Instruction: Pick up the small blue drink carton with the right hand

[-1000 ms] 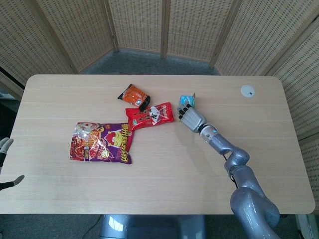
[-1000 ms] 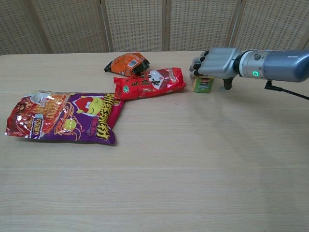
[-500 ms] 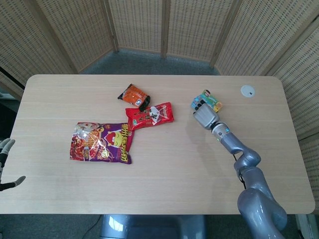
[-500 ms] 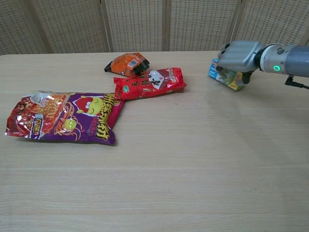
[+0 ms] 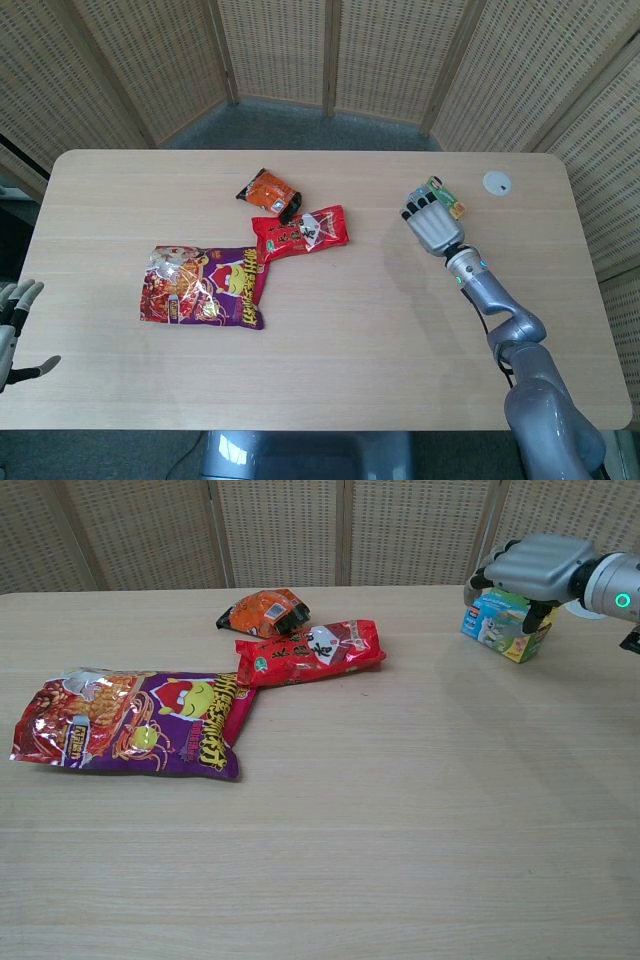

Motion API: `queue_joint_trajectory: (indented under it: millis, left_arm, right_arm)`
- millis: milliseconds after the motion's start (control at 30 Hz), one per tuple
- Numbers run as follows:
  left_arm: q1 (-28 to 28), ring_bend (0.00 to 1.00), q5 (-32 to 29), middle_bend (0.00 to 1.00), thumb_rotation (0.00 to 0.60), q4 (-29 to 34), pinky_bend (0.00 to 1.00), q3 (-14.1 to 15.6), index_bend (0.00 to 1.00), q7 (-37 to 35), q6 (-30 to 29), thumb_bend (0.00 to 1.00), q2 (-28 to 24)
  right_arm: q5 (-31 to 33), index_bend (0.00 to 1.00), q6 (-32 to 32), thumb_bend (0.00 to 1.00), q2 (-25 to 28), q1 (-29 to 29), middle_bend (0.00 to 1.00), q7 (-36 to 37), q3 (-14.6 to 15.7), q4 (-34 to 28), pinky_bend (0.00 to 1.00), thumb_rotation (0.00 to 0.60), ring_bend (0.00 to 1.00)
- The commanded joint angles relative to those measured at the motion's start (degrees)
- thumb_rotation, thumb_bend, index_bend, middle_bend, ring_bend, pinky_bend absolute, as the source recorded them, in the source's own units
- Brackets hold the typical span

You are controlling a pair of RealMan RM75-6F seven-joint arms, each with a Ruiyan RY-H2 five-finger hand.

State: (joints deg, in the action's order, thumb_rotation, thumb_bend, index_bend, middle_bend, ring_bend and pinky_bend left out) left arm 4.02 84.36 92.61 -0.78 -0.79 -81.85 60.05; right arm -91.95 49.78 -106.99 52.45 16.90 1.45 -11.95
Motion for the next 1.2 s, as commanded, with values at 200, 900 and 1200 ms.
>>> queue_joint_trajectory:
  millis: [200,900,1200]
  left_arm:
    - [-0.1,0.00,0.3,0.00,0.600,0.1,0.00,0.1,0.04,0.1,-0.3,0.00,0.0]
    - [-0.2,0.00,-2.2,0.00,0.600,-0.9,0.00,-0.8,0.04,1.3,-0.3,0.00,0.6]
    - [-0.1,0.00,-1.5,0.00,0.600,-0.5,0.00,-0.4,0.05,1.7,0.0,0.00,1.0]
  right_arm:
    - [7.1,0.00,-7.2,0.33,1.9,3.5,0.00,2.1,-6.9,-6.3,0.00,0.600,0.00]
    - [21.1,0.00,-32.5,0.39,-3.5,12.7,0.00,-5.6,-18.7,5.8,0.00,0.502,0.00]
    - [20.0,0.00,-35.3,0.42,-2.8,10.7,0.00,-8.7,-17.1,3.1,0.00,0.404,0.00]
